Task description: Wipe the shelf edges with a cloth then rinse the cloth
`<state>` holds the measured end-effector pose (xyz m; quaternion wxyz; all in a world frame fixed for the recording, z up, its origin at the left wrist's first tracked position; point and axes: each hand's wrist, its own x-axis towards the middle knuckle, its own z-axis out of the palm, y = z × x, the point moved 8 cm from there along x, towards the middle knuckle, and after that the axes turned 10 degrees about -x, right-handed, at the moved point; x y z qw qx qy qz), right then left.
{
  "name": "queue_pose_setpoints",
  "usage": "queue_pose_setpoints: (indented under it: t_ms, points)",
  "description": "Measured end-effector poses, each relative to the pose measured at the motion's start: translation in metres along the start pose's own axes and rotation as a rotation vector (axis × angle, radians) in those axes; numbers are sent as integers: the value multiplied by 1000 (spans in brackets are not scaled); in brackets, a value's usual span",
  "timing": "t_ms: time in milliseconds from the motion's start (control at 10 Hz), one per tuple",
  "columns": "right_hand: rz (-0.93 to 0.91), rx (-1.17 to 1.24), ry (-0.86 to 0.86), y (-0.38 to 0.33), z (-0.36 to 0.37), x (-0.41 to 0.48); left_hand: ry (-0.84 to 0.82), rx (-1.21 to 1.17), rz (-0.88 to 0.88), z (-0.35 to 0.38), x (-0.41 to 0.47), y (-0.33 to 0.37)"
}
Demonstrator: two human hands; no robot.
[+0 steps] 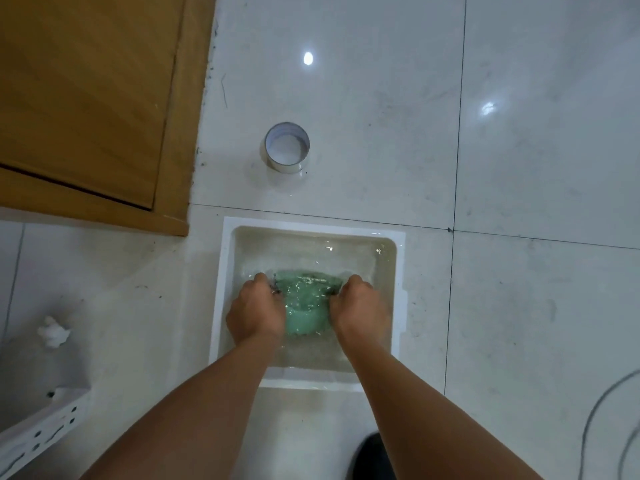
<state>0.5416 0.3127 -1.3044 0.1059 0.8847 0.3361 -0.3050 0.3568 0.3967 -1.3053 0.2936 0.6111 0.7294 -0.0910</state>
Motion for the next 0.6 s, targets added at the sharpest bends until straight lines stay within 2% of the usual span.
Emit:
queue_pose_setpoints:
  t_ms: [300,400,500,600]
  points:
    - [12,61,-21,12,3,-16,-54,-53,-17,-5,-9,-7]
    - [-37,13,-5,3,-14,-28,-84,39,66,-18,-21,3]
    - [-140,-95,2,-6,-28,-42,-192,120,176,-22,-37,13]
    - [-298,-90,-103,-21,-45,-62,-243,164,305,-43,-57,25]
